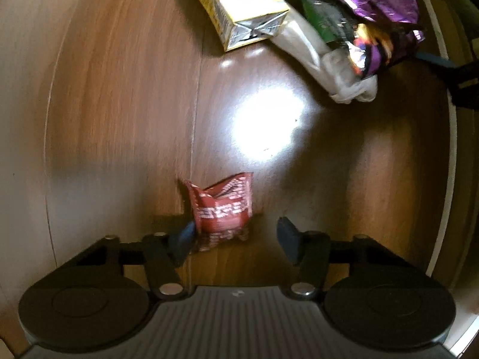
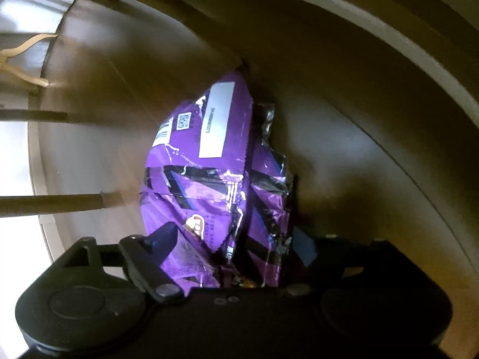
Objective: Collect trash
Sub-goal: 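Grasp the small red wrapper with the left tool while the right tool grasps the purple snack bag, then lift the red wrapper and purple bag with both tools over the wastebasket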
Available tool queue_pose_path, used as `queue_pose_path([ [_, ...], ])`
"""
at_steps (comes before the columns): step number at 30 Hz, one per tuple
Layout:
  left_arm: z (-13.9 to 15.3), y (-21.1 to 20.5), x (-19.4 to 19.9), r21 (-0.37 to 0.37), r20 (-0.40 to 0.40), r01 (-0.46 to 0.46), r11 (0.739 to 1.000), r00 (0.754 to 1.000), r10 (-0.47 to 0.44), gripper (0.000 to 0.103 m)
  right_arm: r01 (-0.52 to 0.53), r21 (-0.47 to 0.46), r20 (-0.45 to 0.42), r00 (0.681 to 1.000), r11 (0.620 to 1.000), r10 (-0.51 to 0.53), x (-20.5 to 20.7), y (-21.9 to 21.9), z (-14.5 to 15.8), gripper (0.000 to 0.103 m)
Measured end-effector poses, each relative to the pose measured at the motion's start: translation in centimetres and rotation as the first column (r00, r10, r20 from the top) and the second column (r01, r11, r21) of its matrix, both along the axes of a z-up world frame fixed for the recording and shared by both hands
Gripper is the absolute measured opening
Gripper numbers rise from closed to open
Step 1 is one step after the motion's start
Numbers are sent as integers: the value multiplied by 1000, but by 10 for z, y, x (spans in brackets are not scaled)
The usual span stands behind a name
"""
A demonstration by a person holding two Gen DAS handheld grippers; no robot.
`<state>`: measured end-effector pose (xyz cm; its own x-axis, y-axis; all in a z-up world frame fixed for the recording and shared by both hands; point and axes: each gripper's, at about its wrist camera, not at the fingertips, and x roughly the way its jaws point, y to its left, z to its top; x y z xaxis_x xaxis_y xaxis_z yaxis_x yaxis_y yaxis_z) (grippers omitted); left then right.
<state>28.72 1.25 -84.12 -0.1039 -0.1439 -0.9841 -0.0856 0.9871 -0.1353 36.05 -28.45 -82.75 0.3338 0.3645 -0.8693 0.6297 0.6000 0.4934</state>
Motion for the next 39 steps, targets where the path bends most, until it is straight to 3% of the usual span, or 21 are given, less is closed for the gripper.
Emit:
queue_pose_path([
  [3,-5,5,1,3,-20,-30,1000,999,31,36,-23,-21,9,1000,1000,23,2,-1,8,71],
  [4,-6,8,1,-4,-23,-44,999,999,44,36,-29,-26,11,1000,999,29,1,-2,11,68],
  [6,-5,10,0,-18,-20,-56,998,998,56,35,-52,-36,27,998,998,53,4,-5,17,51],
  [11,2,16,4,-14,-4,-82,997,997,82,33,-109,-62,74,991,992,114,6,-8,28,24],
  [15,14,17,8,-2,15,-97,995,995,97,32,-169,-106,116,977,980,181,8,-8,45,16],
  [23,56,30,6,19,69,-131,991,989,129,32,-248,-189,198,938,950,285,8,-10,93,12],
  [24,57,14,3,31,79,-134,990,988,132,32,-250,-195,199,937,948,288,7,-11,100,12],
  [28,100,19,3,22,99,-171,985,981,168,32,-258,-186,204,934,948,295,-1,-12,136,10],
  [29,113,19,3,20,106,-175,984,979,172,32,-264,-189,208,931,946,301,-6,-16,147,2],
  [39,290,15,18,21,199,-133,991,972,126,32,-316,-252,196,909,915,368,-23,-12,291,0],
])
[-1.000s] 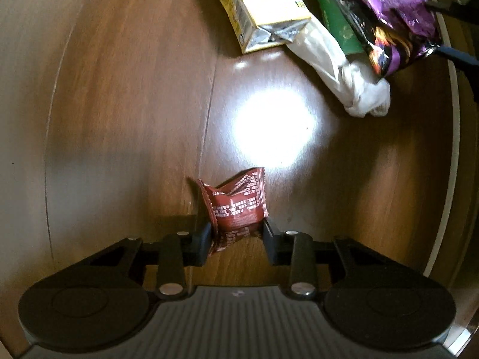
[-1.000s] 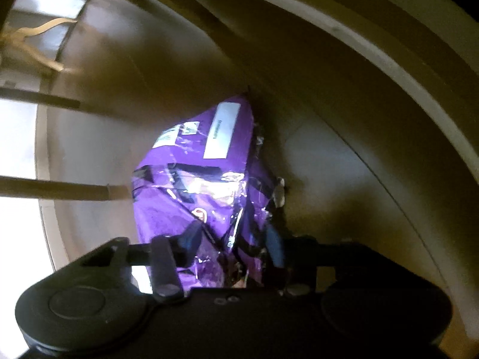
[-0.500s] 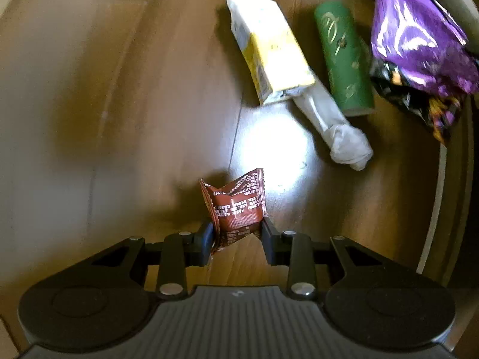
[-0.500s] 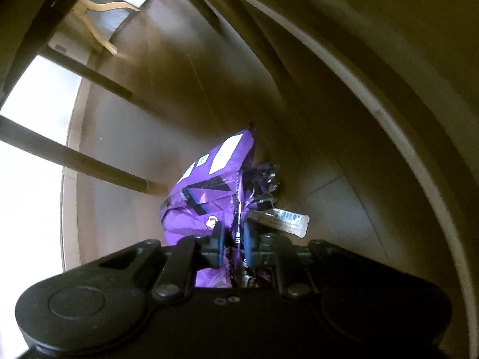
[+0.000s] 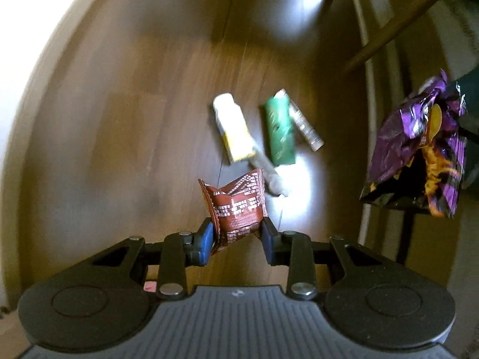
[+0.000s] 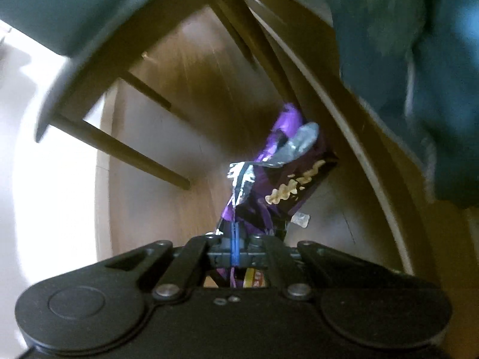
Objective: Collect trash
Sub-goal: 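Lift the red wrapper and purple bag with both tools over the wastebasket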
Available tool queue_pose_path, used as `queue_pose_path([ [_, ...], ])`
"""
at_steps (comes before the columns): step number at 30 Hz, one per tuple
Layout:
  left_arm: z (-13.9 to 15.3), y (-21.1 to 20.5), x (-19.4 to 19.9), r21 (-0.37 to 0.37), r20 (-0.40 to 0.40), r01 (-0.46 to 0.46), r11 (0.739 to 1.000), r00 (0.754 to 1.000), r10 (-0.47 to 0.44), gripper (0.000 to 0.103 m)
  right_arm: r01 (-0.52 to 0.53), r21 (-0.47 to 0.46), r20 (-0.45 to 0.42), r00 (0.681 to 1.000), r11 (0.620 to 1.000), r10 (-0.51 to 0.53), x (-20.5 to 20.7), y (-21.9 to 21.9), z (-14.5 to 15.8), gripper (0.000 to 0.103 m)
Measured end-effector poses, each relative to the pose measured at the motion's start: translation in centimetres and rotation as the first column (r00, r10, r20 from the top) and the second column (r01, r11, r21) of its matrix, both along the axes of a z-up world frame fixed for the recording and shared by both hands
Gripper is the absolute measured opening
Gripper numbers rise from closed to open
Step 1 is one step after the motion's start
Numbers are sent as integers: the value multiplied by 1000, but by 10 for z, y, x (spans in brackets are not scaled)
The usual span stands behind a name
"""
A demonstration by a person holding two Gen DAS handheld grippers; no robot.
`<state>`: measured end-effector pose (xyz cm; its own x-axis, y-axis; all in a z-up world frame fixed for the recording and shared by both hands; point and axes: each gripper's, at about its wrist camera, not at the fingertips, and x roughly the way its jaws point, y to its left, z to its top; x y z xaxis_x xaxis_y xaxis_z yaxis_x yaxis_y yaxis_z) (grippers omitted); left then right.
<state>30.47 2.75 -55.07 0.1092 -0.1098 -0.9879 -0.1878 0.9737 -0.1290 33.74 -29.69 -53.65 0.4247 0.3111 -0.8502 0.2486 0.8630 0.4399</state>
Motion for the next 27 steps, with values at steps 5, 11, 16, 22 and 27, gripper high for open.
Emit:
queue_pose_path([
  [5,91,1,6,7,34,6,1000,999,-6,32,-56,-9,40,998,998,57,-8,2,86,0],
  [11,204,-4,15,29,110,13,1000,994,-16,32,-152,-21,128,980,988,153,-16,6,201,0],
  [16,288,-13,23,52,178,9,999,984,-18,32,-229,-53,205,950,972,235,-17,-1,293,0],
  [22,387,-32,30,52,292,-17,998,956,1,32,-297,-104,301,900,949,315,-15,-4,389,0],
  [27,453,-60,38,65,395,-16,998,919,-11,32,-354,-144,379,843,924,382,-14,-16,448,0],
])
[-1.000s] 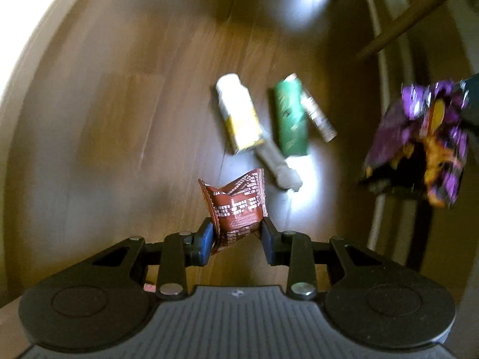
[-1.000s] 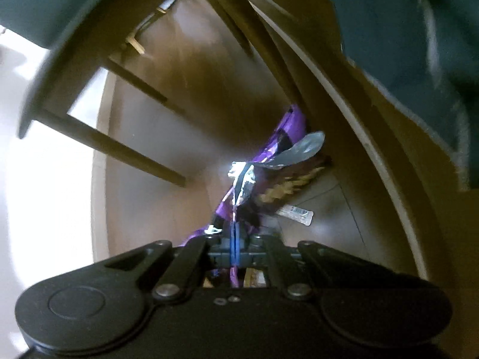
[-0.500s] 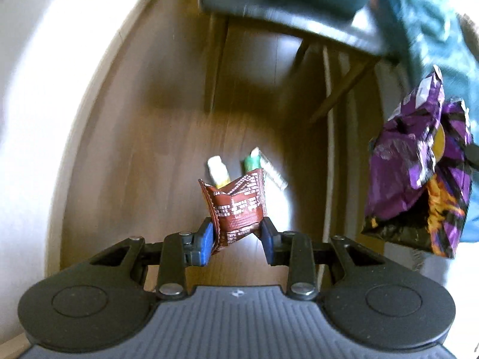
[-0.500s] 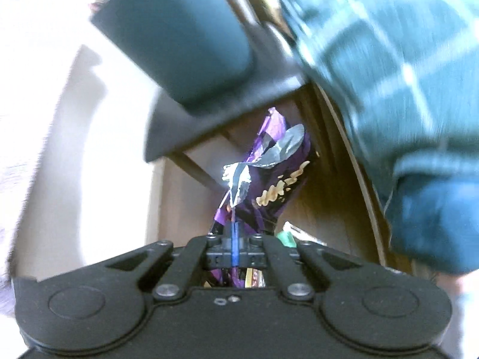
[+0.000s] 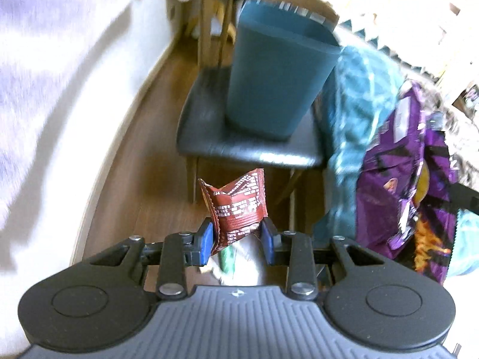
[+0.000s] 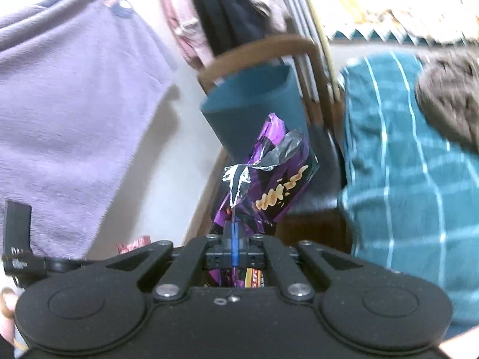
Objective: Collect trash
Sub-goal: 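Lift the red wrapper and purple bag with both tools over the wastebasket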
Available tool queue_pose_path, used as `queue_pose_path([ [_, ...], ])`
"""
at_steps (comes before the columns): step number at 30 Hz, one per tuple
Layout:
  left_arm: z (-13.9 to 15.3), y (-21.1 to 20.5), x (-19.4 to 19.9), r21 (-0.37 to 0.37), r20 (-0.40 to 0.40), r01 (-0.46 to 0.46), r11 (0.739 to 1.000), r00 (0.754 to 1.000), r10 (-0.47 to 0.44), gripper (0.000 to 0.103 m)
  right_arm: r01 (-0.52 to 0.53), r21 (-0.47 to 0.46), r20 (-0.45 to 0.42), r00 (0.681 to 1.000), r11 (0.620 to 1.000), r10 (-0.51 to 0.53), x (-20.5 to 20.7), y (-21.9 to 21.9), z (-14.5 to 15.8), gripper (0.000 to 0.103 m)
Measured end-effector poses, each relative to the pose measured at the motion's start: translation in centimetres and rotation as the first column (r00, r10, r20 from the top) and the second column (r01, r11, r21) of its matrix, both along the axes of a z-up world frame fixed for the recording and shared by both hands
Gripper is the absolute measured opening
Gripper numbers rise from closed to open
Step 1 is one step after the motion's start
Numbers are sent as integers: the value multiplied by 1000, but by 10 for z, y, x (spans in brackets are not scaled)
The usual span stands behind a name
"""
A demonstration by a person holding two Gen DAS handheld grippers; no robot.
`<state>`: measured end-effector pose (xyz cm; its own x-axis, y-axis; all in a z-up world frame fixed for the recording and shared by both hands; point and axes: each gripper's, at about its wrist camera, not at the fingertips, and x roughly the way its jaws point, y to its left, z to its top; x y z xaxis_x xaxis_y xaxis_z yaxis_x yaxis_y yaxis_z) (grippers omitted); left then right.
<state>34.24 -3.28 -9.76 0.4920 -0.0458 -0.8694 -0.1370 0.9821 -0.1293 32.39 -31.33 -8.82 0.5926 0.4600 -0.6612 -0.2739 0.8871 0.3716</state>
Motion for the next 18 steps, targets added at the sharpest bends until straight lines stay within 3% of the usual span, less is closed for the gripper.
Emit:
queue_pose_path([
  [5,54,-24,18,-14,85,-9,1000,996,10,32,-54,-15,90,994,998,55,9,-4,52,0],
  [10,93,-43,50,20,159,16,1000,987,-19,32,-73,-15,180,981,997,74,26,-4,99,0],
  [14,124,-46,87,23,202,49,999,978,-53,32,-62,-2,229,972,998,60,50,1,120,0],
  [18,135,-39,131,39,238,86,995,967,-93,32,-39,7,265,964,999,36,86,10,131,0],
])
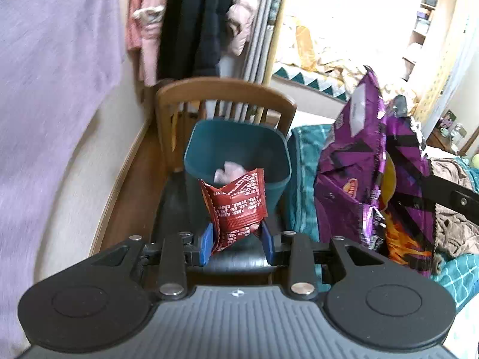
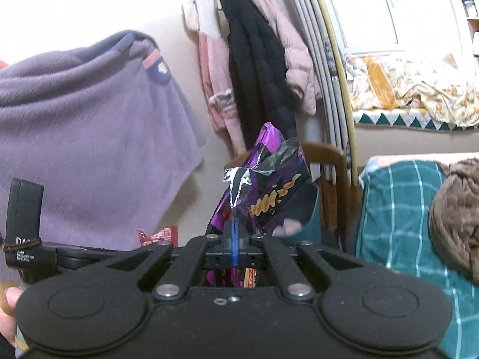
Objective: Collect trash
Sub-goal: 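Lift the red wrapper and purple bag with both tools over the wastebasket, then open both tools inside the wastebasket to drop the wrapper and purple bag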
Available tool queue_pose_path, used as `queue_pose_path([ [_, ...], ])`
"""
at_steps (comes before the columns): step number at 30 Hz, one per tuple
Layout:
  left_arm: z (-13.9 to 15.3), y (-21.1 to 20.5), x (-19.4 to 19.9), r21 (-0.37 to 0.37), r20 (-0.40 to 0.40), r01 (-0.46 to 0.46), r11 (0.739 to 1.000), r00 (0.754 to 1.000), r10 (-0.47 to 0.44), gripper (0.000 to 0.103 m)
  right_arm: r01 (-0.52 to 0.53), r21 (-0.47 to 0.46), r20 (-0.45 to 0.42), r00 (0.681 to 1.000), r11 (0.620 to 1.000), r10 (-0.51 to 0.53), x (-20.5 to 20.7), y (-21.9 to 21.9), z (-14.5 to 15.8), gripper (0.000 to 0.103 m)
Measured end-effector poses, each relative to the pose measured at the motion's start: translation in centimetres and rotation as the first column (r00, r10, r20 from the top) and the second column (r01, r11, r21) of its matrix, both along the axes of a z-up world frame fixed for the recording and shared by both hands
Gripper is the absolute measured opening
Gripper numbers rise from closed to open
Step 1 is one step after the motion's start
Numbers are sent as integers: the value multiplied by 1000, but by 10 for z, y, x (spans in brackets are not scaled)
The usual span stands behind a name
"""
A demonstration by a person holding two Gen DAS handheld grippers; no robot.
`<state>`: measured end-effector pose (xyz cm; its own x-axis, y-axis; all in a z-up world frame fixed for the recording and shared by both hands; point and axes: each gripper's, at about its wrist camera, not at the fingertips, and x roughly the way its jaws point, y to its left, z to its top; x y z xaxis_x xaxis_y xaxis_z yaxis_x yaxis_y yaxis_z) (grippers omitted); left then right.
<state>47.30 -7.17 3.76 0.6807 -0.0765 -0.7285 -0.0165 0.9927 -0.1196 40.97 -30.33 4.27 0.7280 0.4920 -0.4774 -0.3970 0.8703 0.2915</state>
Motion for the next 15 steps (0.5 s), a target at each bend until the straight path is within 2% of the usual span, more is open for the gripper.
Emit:
queue_pose_path([
  [3,5,6,42,21,15,42,999,999,-42,32,26,-11,20,999,1000,-26,31,13,4,0],
  [8,2,21,112,29,-12,108,994,994,-108,32,79,-19,16,997,997,-78,94,41,0,0],
  [15,-35,33,196,55,-81,181,982,981,-176,32,164,-37,-27,986,986,-165,178,70,-31,0],
])
